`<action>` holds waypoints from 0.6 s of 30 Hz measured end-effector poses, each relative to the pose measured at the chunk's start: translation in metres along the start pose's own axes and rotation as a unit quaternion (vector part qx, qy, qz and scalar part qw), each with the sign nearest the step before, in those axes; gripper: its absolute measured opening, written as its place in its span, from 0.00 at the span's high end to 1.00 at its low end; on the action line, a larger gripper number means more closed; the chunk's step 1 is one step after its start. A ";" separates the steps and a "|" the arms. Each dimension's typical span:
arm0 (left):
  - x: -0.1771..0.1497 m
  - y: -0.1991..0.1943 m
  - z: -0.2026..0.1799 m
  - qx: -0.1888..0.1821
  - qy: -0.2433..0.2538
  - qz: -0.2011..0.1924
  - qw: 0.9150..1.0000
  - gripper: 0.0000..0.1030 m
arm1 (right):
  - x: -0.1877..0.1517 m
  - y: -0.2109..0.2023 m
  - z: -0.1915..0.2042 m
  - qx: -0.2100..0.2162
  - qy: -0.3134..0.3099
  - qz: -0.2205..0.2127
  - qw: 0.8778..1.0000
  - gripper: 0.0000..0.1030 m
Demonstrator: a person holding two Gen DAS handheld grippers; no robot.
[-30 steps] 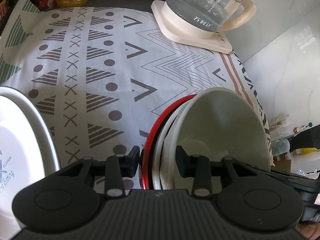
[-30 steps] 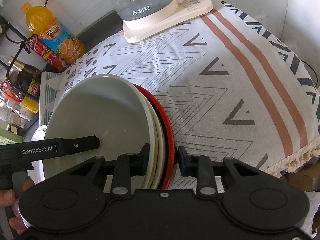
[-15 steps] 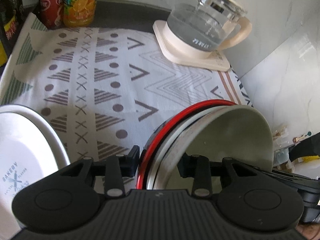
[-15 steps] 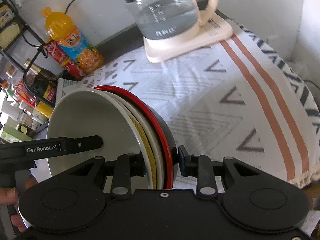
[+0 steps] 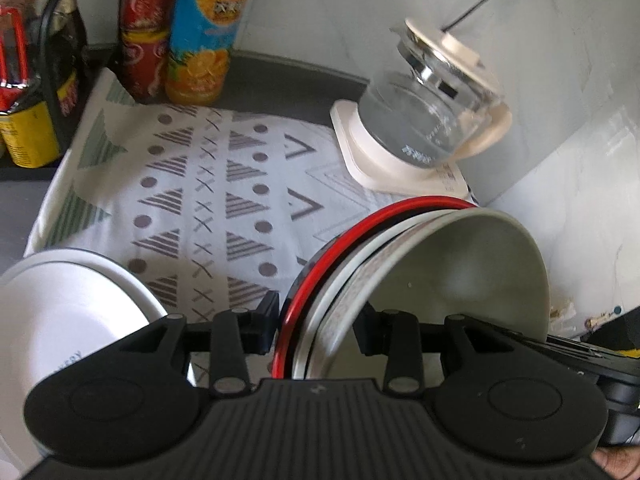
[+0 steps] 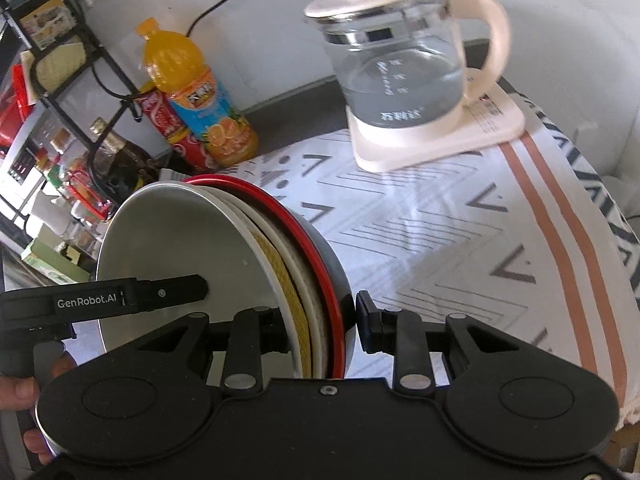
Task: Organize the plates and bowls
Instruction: 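Lift the bowl stack with both tools and carry it over the plate stack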
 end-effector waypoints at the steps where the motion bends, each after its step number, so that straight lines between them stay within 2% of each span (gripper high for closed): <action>1: 0.001 -0.002 0.002 0.001 -0.002 -0.003 1.000 0.64 | 0.001 0.001 0.003 0.002 -0.004 0.000 1.000 0.72; 18: 0.012 -0.044 0.048 0.036 -0.049 -0.043 0.997 0.64 | 0.008 0.012 0.062 0.046 -0.055 0.011 0.997 0.72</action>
Point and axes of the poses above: each gripper's, at about its wrist camera, not at the fingertips, and y roughly the way its jaws point, z to its left, x to its top, the point moved 10 cm from there along y, roughly the way its jaws point, and after that the axes turned 2 degrees about y, right-handed, at the moved point
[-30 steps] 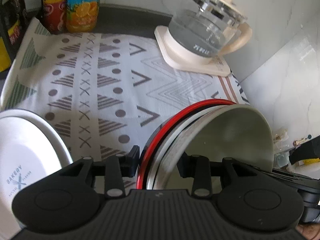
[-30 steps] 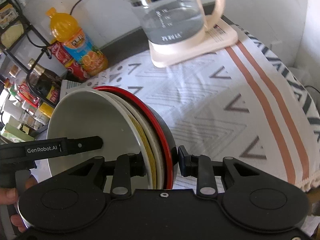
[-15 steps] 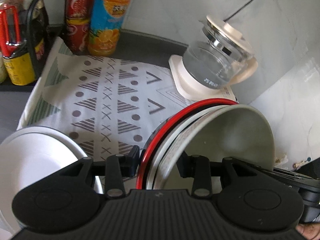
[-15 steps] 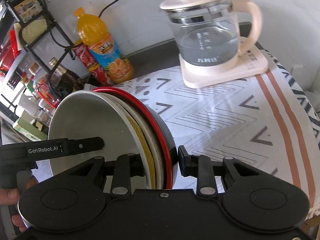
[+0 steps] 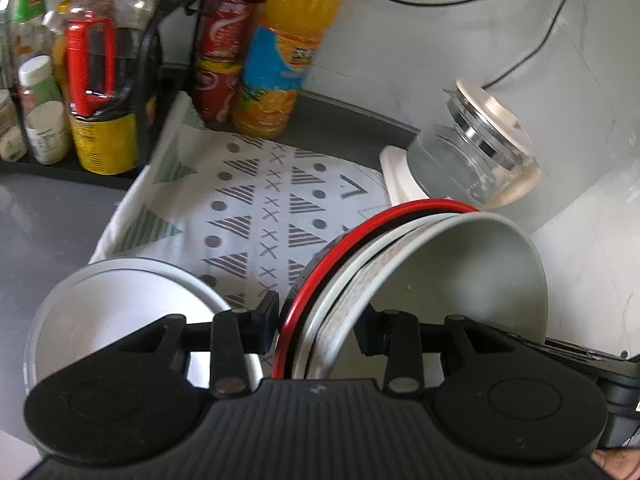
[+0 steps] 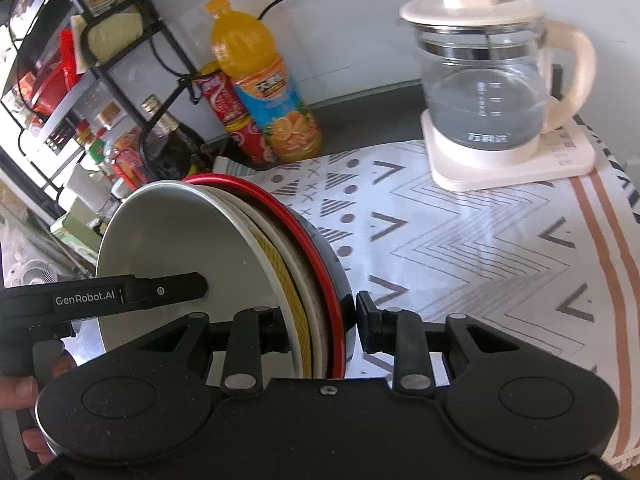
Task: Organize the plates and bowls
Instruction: 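Lift the bowl stack with both tools and carry it over the plate stack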
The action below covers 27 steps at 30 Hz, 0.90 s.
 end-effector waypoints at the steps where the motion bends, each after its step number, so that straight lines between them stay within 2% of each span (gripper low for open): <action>1: 0.000 -0.003 0.003 0.002 -0.002 -0.002 1.000 0.64 | 0.000 0.001 0.003 0.002 -0.003 0.001 1.000 0.72; 13: -0.004 -0.026 0.040 0.030 -0.040 -0.021 0.999 0.64 | -0.008 0.016 0.043 0.029 -0.037 0.020 0.999 0.72; 27: -0.022 -0.044 0.088 0.062 -0.087 -0.021 0.994 0.64 | -0.027 0.042 0.081 0.049 -0.068 0.057 0.995 0.72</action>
Point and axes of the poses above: each gripper's, at about its wrist camera, not at the fingertips, and y roughly the way its jaws point, z to its left, x to its top, the point moved 10 cm from there along y, roughly the way its jaws point, and after that the axes turned 2 degrees about y, right-handed, at the moved point
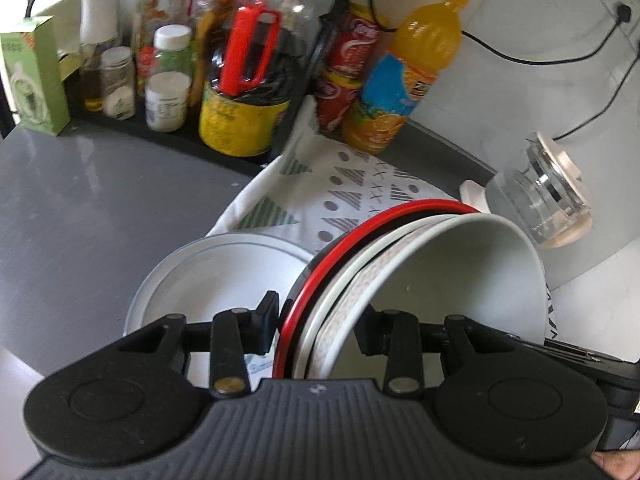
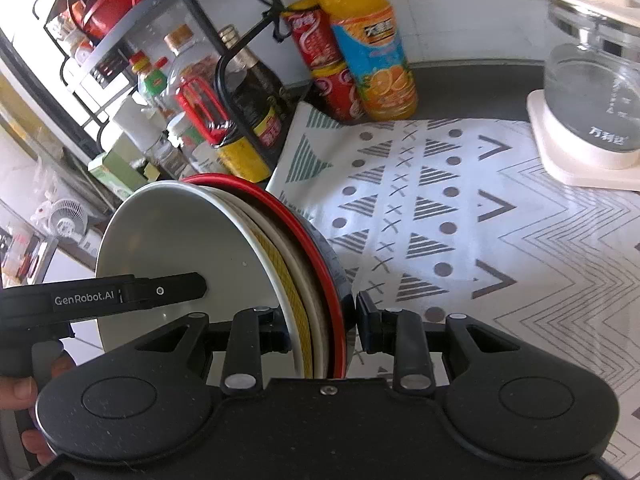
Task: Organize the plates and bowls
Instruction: 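Lift the bowl stack with both tools and carry it over the plate stack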
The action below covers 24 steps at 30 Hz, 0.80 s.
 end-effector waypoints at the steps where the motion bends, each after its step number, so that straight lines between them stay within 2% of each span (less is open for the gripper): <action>1: -0.001 0.000 0.003 0.002 -0.002 0.001 1.000 0.64 | -0.001 0.002 0.002 0.001 -0.002 0.002 1.000 0.72; 24: -0.016 0.021 0.057 0.022 -0.058 0.026 0.998 0.64 | -0.012 0.044 0.025 0.002 -0.030 0.050 0.998 0.72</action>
Point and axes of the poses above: each gripper's, at about its wrist camera, not at the fingertips, and y roughly the way its jaws point, z to its left, x to its top, the point moved 10 cm from there along y, roughly the way its jaws point, and after that the axes turned 2 degrees about y, right-handed, at the moved point
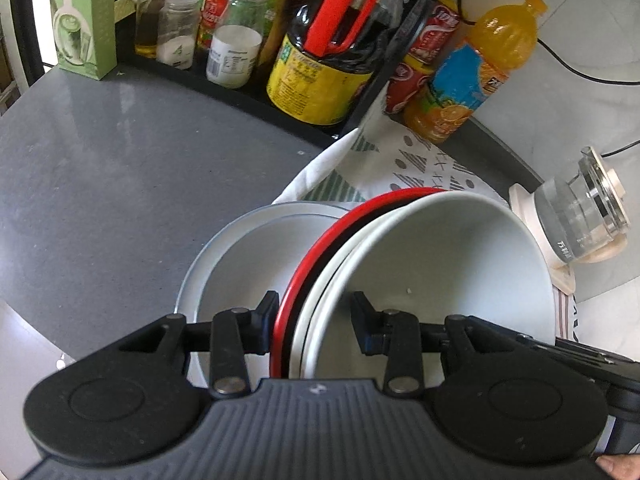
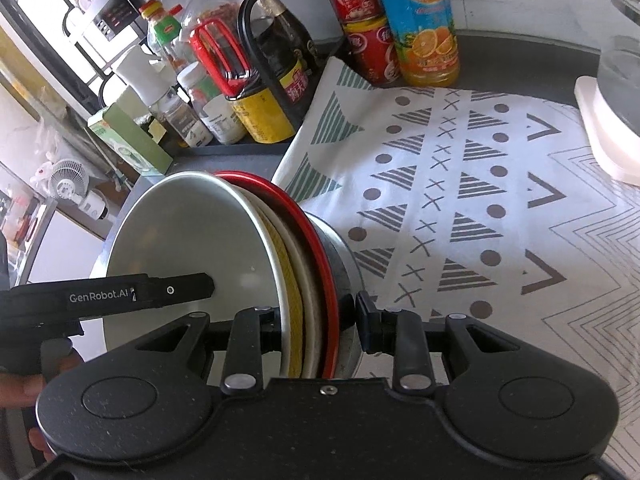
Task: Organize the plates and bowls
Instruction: 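Lift the bowl stack with both tools and carry it over the plate stack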
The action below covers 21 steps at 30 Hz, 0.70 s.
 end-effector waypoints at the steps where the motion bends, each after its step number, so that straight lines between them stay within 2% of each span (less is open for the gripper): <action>1: 0.000 0.001 0.002 0.000 -0.002 0.000 1.000 0.64 | -0.001 0.002 0.001 0.000 0.000 0.003 1.000 0.72; 12: 0.005 0.005 0.020 0.005 -0.020 0.007 1.000 0.64 | -0.007 0.019 0.004 -0.009 0.005 0.021 1.000 0.72; 16: 0.005 0.006 0.022 -0.001 -0.026 0.012 1.000 0.64 | -0.010 0.020 0.004 0.000 0.019 0.021 1.000 0.72; 21: 0.011 0.002 0.029 -0.003 -0.036 0.005 0.999 0.65 | -0.009 0.023 0.010 -0.006 0.008 0.023 1.000 0.72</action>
Point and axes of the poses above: each gripper's, at about its wrist camera, not at the fingertips, and y roughly the way its jaws point, z to its left, x to its top, the point moved 10 cm from there along y, roughly the way its jaws point, and after that the axes turned 2 degrees about y, right-handed, at the moved point
